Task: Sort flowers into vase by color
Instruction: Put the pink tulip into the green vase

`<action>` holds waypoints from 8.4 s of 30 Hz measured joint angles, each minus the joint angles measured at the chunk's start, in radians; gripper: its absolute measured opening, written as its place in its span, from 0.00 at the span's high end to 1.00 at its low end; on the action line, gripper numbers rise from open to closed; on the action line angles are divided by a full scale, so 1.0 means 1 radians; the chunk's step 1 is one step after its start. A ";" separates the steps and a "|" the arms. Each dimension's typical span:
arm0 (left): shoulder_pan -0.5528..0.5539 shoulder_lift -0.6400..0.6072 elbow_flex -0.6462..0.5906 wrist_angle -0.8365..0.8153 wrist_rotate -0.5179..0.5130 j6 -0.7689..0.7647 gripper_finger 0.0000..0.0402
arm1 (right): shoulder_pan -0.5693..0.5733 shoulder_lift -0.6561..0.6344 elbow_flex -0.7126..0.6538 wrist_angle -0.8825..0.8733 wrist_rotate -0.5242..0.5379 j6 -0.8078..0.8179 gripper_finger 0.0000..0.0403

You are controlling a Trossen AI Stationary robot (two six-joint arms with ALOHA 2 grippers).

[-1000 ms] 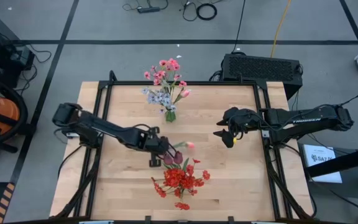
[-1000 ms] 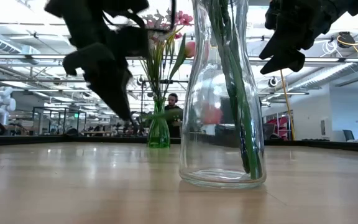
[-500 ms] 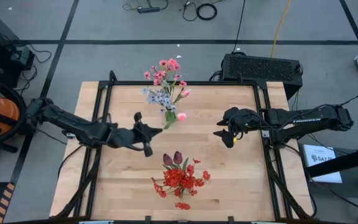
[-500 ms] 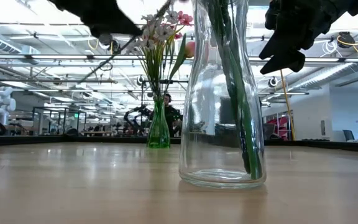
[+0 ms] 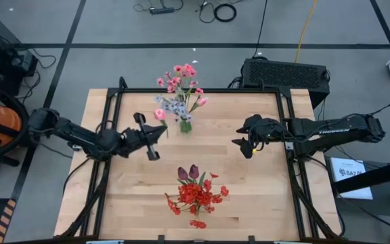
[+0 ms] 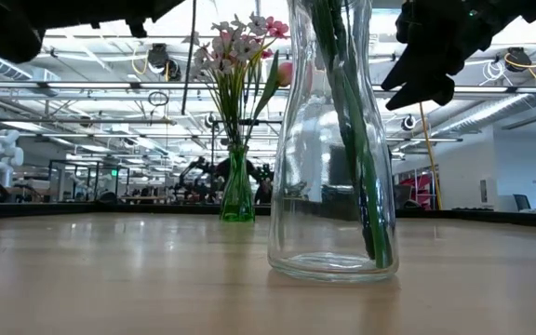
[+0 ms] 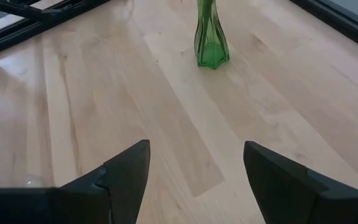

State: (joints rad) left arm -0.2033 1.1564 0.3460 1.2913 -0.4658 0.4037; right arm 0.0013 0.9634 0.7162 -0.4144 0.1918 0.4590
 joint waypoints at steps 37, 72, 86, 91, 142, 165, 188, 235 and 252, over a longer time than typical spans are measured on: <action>0.370 0.316 0.365 -0.150 0.637 -0.183 1.00 | -0.001 0.000 0.000 0.059 0.096 -0.001 0.38; 0.230 0.362 0.765 -0.686 0.199 0.050 1.00 | 0.000 0.000 0.000 0.058 0.100 0.097 0.38; 0.243 0.355 0.765 -0.714 0.305 -0.140 1.00 | -0.001 -0.008 0.000 0.334 0.120 -0.192 0.38; 0.243 0.355 0.764 -0.729 0.306 -0.220 1.00 | -0.010 -0.049 0.000 0.591 0.179 -0.342 0.38; 0.199 0.270 0.763 -0.935 0.283 -0.294 0.74 | -0.131 0.147 0.156 0.561 -0.098 -0.399 0.99; 0.249 -0.478 0.302 -1.348 0.281 -0.372 0.79 | -0.124 0.117 0.156 0.356 0.083 -0.288 1.00; 0.249 -0.591 -0.240 -0.943 0.384 -0.477 0.88 | -0.125 0.361 0.155 0.925 0.092 -0.541 1.00; 0.250 -0.591 -0.240 -1.008 0.360 -0.490 0.88 | -0.171 0.540 0.156 1.124 -0.012 -0.468 1.00; 0.250 -0.591 -0.239 -1.008 0.360 -0.503 0.88 | -0.170 0.598 0.243 1.094 -0.068 -0.535 1.00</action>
State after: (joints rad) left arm 0.0465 0.5659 0.1066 0.2829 -0.1059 -0.0988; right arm -0.1688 1.5612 0.9589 0.6797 0.1241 -0.0758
